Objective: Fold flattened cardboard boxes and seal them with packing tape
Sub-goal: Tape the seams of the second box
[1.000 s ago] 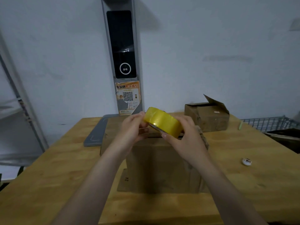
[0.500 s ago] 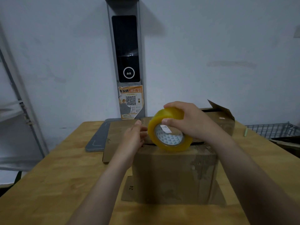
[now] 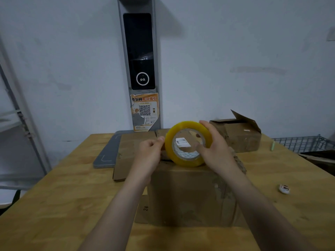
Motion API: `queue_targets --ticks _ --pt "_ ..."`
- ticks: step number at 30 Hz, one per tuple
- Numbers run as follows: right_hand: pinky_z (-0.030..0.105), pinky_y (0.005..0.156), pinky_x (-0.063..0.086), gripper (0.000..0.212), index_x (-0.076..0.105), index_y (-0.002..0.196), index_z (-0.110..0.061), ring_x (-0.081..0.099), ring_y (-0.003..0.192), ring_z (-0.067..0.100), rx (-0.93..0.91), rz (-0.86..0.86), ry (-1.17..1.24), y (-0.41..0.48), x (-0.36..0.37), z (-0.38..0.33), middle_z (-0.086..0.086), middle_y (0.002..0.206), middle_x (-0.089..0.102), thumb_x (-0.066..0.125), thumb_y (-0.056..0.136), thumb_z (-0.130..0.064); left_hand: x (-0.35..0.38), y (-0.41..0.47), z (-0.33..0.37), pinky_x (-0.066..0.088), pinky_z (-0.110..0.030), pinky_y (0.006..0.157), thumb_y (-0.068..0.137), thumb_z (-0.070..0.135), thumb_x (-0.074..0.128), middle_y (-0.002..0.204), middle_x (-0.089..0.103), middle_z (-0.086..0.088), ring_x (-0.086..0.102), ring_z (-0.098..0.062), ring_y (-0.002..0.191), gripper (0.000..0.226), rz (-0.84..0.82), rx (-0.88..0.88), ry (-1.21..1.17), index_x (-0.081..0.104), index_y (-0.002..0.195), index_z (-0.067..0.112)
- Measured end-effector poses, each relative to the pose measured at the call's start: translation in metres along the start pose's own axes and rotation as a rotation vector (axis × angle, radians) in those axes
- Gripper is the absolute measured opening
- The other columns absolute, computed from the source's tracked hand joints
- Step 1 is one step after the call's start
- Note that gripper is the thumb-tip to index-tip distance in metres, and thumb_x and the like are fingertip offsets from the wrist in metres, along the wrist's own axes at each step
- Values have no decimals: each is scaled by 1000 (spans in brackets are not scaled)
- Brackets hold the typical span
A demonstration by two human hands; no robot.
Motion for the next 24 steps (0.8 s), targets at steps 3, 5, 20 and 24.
queue_targets --ticks 3,5,20,24 --pt "23 107 45 61 49 143 -36 47 128 0 -112 51 36 3 1 -8 -15 141 49 60 96 3 0 -2 2 55 -51 99 103 47 52 91 76 -13 71 -32 102 45 20 -17 -39 73 83 13" --pt "8 95 44 64 50 138 -41 46 120 -10 -170 55 0 3 3 -12 -14 138 48 57 95 7 1 -4 3 56 -47 98 103 50 52 79 77 -2 72 -25 94 48 8 -10 -30 75 83 13" --pt "35 113 44 59 45 145 -44 46 133 5 -122 35 82 2 6 4 -17 144 48 61 100 -9 3 2 -2 54 -55 99 105 30 47 93 67 -12 64 -20 88 27 -12 77 107 68 97 15" --pt "31 108 48 60 46 145 -46 49 131 2 -126 48 102 1 7 6 -19 144 49 63 99 -12 5 0 -6 49 -30 75 109 35 33 87 56 8 50 -3 77 36 22 154 285 64 103 17"
Point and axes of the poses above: each hand's wrist, its own y-axis towards the middle knuckle, its own x-axis out of the palm, z = x × y, the point moved 3 cm from there along y, towards the middle knuckle
